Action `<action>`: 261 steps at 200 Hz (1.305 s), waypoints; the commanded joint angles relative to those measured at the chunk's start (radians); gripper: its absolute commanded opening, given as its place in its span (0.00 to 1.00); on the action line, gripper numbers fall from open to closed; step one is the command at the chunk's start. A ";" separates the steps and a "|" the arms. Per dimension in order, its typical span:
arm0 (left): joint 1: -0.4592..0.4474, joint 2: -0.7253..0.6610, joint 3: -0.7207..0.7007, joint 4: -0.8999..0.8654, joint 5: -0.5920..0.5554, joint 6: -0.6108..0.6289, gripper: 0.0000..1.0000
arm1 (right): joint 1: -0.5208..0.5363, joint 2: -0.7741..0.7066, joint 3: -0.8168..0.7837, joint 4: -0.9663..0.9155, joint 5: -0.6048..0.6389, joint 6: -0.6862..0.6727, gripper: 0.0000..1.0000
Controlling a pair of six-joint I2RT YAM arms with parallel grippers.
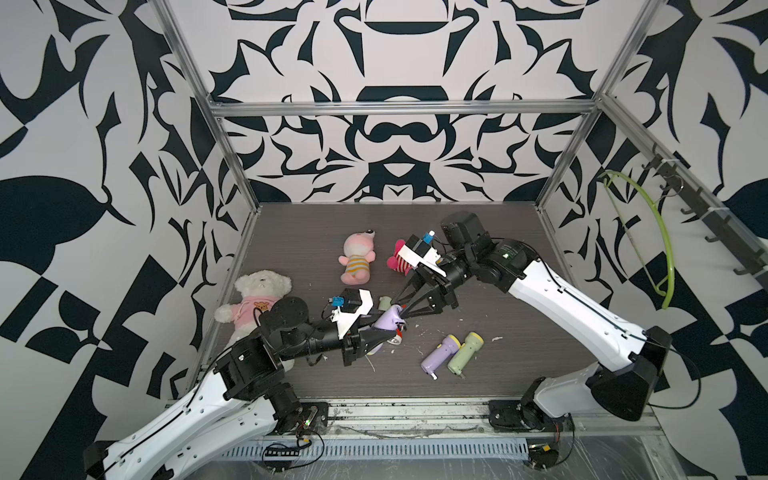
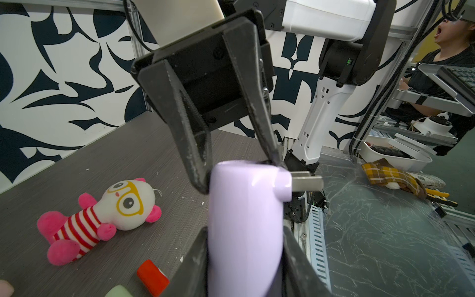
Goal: Close the plug at the bottom of the flashlight
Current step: Close the plug of the flashlight, then place the flashlight at the center of the board.
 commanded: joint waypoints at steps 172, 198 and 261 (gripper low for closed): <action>0.001 0.004 0.033 -0.017 -0.081 0.041 0.12 | -0.074 0.174 0.171 -0.097 -0.057 -0.073 0.01; 0.001 0.025 0.033 -0.027 -0.179 0.045 0.12 | -0.143 0.191 0.168 0.017 0.094 0.077 0.00; 0.163 0.294 0.141 -0.066 -0.252 -0.101 0.17 | -0.235 0.086 -0.007 0.168 0.752 0.362 0.00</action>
